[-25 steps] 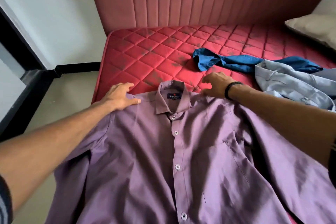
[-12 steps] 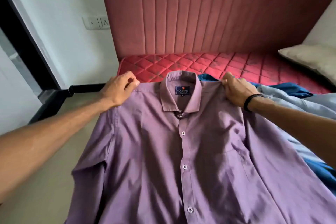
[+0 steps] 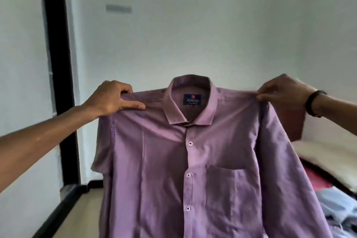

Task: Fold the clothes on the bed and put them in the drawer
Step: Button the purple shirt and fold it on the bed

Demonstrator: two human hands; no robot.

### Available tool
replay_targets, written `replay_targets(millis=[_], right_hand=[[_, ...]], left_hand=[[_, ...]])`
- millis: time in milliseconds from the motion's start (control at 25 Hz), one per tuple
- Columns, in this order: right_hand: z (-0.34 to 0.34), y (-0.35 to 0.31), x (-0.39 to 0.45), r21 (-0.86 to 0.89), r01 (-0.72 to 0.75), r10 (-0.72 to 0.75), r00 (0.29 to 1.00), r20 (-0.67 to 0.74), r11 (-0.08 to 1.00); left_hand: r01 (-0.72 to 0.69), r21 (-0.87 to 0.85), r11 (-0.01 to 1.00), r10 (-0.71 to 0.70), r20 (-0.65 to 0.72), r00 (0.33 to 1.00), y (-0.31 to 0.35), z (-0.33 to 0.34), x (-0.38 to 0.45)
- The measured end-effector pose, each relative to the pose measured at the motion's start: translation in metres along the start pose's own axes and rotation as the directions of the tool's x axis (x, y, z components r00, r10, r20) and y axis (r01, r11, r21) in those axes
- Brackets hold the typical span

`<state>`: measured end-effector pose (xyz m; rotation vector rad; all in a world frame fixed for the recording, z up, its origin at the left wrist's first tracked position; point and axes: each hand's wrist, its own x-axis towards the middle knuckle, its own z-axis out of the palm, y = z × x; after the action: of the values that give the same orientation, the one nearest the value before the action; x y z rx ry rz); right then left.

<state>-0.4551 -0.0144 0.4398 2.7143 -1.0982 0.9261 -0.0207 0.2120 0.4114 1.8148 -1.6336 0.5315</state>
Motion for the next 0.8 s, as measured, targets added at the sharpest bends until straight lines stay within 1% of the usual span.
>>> replay_targets(millis=[80,120,160,200,240,280,360,440,520,600,680,720,760,800], right_hand=[[-0.041,-0.014,0.012,-0.048,-0.090,0.087,0.995,-0.056,0.995],[-0.059,-0.027,0.015,-0.020,-0.144,0.140,0.982,-0.129,0.989],[-0.078,-0.042,0.016,0.068,-0.187,0.197,0.960,-0.200,0.980],[-0.093,-0.055,0.019,0.192,-0.219,0.260,0.940,-0.222,0.957],[-0.108,-0.067,0.020,0.306,-0.239,0.310,0.927,-0.210,0.922],[-0.120,-0.077,0.019,0.406,-0.253,0.354,0.915,-0.194,0.878],[-0.143,-0.090,0.014,0.587,-0.224,0.425,0.876,-0.229,0.778],[-0.161,-0.102,0.006,0.684,-0.173,0.455,0.854,-0.254,0.708],[-0.180,-0.111,-0.001,0.684,-0.091,0.429,0.835,-0.343,0.724],[-0.198,-0.120,-0.009,0.655,-0.027,0.393,0.819,-0.419,0.755],[-0.217,-0.124,-0.016,0.651,0.016,0.393,0.786,-0.477,0.759],[-0.225,-0.126,-0.017,0.668,0.030,0.392,0.789,-0.473,0.744],[-0.230,-0.128,-0.019,0.708,0.051,0.396,0.800,-0.451,0.704],[-0.233,-0.129,-0.021,0.772,0.081,0.418,0.802,-0.426,0.631]], left_hand=[[-0.065,0.075,0.995,0.064,0.020,0.998,0.025,-0.051,0.014],[-0.095,0.125,0.988,0.096,-0.001,0.995,0.036,-0.073,0.022],[-0.095,0.161,0.982,0.106,-0.065,0.992,0.046,-0.096,0.029],[-0.062,0.171,0.983,0.086,-0.137,0.987,0.053,-0.113,0.035],[-0.004,0.186,0.982,0.041,-0.195,0.980,0.061,-0.130,0.039],[0.052,0.213,0.976,-0.005,-0.214,0.977,0.069,-0.143,0.042],[0.113,0.256,0.960,-0.057,-0.215,0.975,0.086,-0.164,0.044],[0.190,0.249,0.950,-0.095,-0.348,0.933,0.100,-0.183,0.041],[0.272,0.314,0.910,-0.097,-0.475,0.875,0.114,-0.201,0.039],[0.351,0.336,0.874,-0.120,-0.551,0.826,0.130,-0.220,0.037],[0.435,0.266,0.860,-0.223,-0.571,0.790,0.148,-0.236,0.041],[0.462,0.160,0.872,-0.307,-0.557,0.772,0.153,-0.244,0.045],[0.472,0.011,0.881,-0.398,-0.520,0.755,0.158,-0.251,0.049],[0.463,-0.160,0.872,-0.482,-0.442,0.756,0.163,-0.258,0.052]])
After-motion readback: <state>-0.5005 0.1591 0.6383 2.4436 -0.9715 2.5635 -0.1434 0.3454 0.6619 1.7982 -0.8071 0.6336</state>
